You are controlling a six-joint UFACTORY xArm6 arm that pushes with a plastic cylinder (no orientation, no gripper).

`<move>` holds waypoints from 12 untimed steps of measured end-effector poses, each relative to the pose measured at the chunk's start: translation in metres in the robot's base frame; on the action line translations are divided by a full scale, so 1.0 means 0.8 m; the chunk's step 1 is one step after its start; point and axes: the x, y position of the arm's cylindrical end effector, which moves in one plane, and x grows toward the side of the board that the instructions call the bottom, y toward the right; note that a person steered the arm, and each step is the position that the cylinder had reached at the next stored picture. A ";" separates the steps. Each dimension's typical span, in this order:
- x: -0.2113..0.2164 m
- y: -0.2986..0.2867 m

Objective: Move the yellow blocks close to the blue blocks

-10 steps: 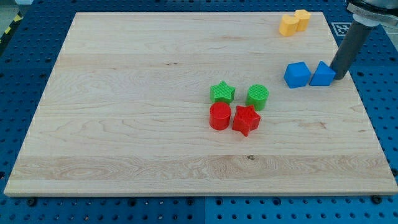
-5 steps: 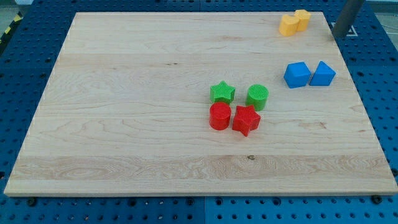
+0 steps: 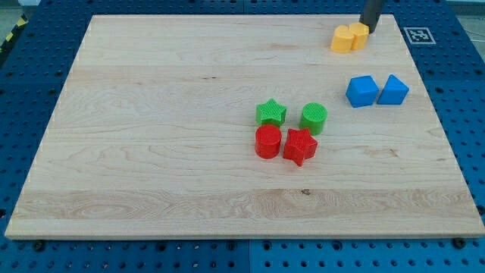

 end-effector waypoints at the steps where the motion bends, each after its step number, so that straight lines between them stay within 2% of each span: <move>1: -0.018 -0.021; 3: 0.047 -0.049; 4: 0.052 -0.050; 5: 0.027 -0.088; 7: 0.062 -0.116; 8: 0.097 -0.116; 11: 0.119 -0.101; 12: 0.106 -0.163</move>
